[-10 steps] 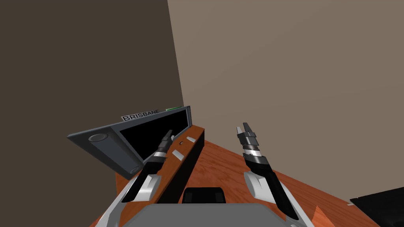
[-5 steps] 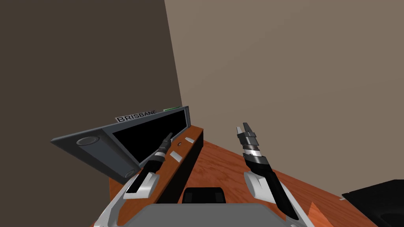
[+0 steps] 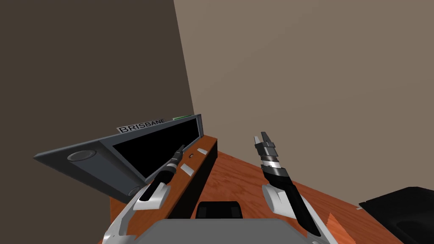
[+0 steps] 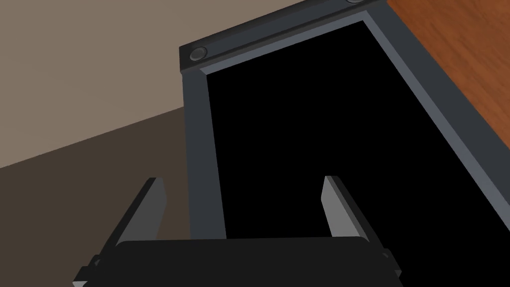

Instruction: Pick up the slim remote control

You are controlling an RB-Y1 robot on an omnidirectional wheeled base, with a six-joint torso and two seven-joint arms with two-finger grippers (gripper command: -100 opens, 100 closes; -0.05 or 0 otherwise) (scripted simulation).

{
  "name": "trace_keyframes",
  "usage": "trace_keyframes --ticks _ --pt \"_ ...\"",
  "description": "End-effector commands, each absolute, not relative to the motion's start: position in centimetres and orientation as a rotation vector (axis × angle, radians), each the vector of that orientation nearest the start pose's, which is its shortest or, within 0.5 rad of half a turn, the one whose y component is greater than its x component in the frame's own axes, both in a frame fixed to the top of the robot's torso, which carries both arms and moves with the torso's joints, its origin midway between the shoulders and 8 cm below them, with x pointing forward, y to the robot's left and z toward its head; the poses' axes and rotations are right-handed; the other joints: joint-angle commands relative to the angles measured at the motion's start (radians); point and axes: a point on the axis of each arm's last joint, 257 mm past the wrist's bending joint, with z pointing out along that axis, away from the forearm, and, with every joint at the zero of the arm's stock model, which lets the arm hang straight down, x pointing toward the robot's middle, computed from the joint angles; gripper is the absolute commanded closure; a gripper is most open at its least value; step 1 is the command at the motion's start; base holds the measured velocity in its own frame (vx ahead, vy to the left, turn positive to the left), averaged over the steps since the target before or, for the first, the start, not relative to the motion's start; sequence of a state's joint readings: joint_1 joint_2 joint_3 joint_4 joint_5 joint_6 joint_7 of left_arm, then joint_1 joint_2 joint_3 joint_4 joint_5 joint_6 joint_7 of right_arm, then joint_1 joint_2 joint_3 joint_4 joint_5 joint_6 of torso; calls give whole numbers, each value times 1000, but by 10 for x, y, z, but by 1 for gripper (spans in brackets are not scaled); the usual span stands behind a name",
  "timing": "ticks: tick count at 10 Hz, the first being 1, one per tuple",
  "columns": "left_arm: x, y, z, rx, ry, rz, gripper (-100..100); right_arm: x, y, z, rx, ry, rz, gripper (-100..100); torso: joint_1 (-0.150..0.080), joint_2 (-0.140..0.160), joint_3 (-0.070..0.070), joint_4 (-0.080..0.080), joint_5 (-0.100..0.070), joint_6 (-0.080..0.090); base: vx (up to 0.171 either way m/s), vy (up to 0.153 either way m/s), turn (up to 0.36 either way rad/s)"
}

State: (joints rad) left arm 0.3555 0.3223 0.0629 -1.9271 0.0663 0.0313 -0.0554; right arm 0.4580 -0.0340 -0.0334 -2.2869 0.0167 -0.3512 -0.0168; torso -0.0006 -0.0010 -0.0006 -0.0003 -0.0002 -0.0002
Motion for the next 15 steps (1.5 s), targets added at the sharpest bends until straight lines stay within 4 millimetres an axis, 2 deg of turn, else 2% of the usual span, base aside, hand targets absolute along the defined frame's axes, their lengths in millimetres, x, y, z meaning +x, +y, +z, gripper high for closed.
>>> trace_keyframes --ticks 1,2,3,4,5,6,7,8,9,10,11,12,15 --pt "448 370 -223 -1049 1356 -835 -100 368 -286 13 712 710 1260 0 0 0 0 0 0 0 20 -16 -87" --pt "447 372 -229 -1068 1371 -821 -100 368 -286 13 712 710 1261 0 0 0 0 0 0 0 17 -11 -43" --pt "448 388 -247 -1105 1405 -765 -100 368 -286 13 712 710 1260 0 0 0 0 0 0 0 26 -7 -86" --pt "447 389 -252 -1120 1417 -753 -100 368 -286 13 712 710 1260 0 0 -1 0 0 0 0 21 -2 -51" --pt "447 404 -270 -1154 1447 -699 -100 368 -286 13 712 710 1260 0 1 0 0 0 0 0 19 -3 -105" --pt "446 406 -276 -1173 1461 -685 -100 368 -286 13 712 710 1261 0 1 0 0 0 0 0 15 -2 -47" --pt "445 421 -291 -1204 1487 -634 -100 368 -286 13 712 710 1260 0 1 0 0 0 0 0 18 0 -101" --pt "442 423 -299 -1228 1505 -616 -100 368 -286 13 712 710 1260 0 1 0 0 0 0 0 17 5 -51" --pt "440 437 -316 -1263 1532 -564 -100 368 -286 13 712 710 1260 0 1 0 0 0 0 0 21 6 -92" --pt "437 438 -322 -1282 1546 -549 -100 368 -286 13 712 710 1260 0 1 -1 0 0 0 0 17 9 -76" --pt "433 452 -339 -1322 1575 -496 -100 368 -286 13 712 710 1260 0 1 0 0 0 0 0 20 12 -112" --pt "430 453 -344 -1338 1588 -482 -100 368 -286 13 712 710 1260 0 1 0 0 0 0 0 15 11 -69" --pt "420 474 -374 -1422 1651 -383 -100 368 -286 13 712 710 1260 0 2 0 0 0 0 0 13 18 -91"
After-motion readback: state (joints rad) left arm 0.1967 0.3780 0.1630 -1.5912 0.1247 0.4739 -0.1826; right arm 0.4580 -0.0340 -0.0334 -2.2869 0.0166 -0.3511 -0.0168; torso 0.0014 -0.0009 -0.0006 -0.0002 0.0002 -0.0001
